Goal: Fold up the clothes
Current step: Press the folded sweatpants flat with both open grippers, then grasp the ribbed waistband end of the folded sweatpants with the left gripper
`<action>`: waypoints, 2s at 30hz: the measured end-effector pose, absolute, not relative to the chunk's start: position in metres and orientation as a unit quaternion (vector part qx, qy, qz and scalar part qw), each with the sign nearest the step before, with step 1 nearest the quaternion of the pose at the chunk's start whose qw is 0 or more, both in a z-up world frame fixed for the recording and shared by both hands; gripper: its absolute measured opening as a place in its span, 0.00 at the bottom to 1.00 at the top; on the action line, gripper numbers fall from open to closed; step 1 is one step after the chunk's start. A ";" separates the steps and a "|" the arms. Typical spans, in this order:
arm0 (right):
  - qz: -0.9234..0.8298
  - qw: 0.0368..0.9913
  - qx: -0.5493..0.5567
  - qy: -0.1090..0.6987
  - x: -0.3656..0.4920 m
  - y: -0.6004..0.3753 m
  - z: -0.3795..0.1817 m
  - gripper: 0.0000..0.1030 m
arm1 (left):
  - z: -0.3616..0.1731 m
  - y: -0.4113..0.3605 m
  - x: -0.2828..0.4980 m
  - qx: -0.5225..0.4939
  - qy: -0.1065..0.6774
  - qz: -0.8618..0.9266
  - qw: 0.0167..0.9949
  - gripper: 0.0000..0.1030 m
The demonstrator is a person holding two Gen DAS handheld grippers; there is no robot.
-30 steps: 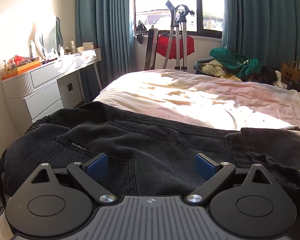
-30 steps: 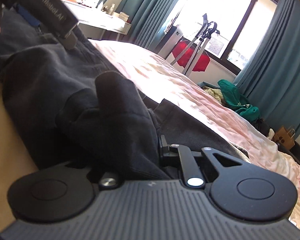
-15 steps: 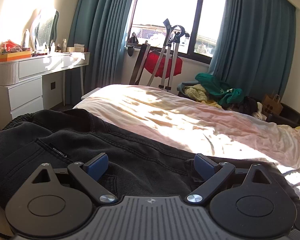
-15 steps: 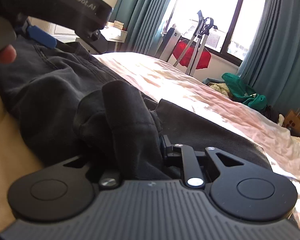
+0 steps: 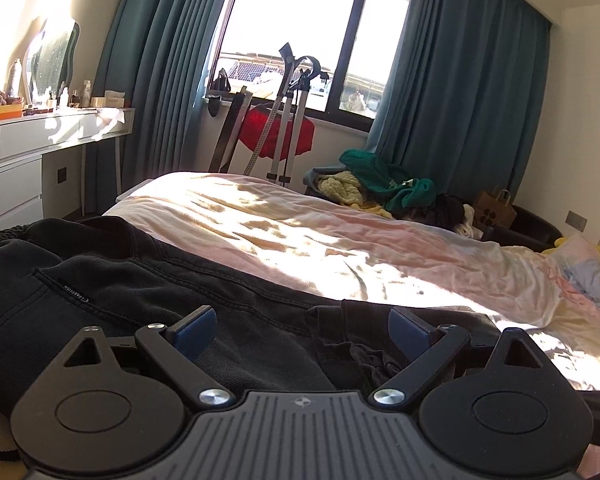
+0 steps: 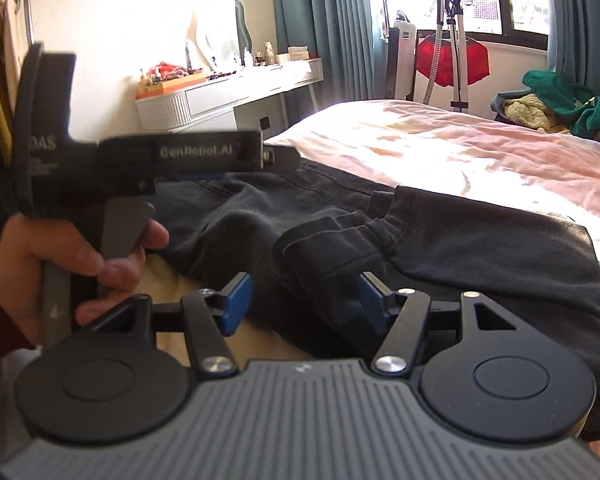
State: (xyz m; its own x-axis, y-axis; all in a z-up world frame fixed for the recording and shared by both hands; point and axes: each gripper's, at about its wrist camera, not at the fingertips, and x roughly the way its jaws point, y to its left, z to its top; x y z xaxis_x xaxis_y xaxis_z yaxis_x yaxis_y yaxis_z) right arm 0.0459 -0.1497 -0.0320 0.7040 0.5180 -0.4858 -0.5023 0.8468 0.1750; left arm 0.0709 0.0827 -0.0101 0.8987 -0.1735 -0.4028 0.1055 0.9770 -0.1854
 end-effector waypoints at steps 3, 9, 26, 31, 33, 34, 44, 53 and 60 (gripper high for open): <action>0.227 0.941 0.068 0.240 0.046 -0.186 -0.026 0.60 | -0.014 0.076 0.072 -0.063 0.219 -0.072 0.971 0.92; 0.100 0.971 0.059 0.211 0.078 -0.221 -0.042 0.62 | -0.021 0.072 0.079 -0.056 0.225 -0.068 0.970 0.92; 0.012 0.973 0.105 0.204 0.087 -0.243 -0.063 0.62 | -0.071 0.025 0.103 0.059 0.288 -0.073 0.953 0.97; 0.020 0.964 0.129 0.232 0.094 -0.249 -0.071 0.94 | -0.073 0.031 0.104 0.047 0.294 -0.077 0.951 0.97; 0.017 0.961 0.128 0.245 0.097 -0.250 -0.074 1.00 | -0.071 0.031 0.104 0.044 0.294 -0.078 0.952 0.97; 0.016 0.960 0.127 0.251 0.099 -0.250 -0.076 1.00 | -0.071 0.032 0.104 0.043 0.293 -0.079 0.952 0.97; 0.025 0.950 0.135 0.282 0.107 -0.254 -0.095 1.00 | -0.062 0.037 0.096 0.026 0.279 -0.081 0.957 0.96; 0.016 0.954 0.089 0.285 0.104 -0.246 -0.100 1.00 | -0.033 0.063 0.042 -0.001 0.277 -0.064 0.959 0.97; 0.041 0.967 0.116 0.223 0.090 -0.248 -0.077 1.00 | -0.005 0.123 0.019 -0.041 0.292 0.006 0.955 0.97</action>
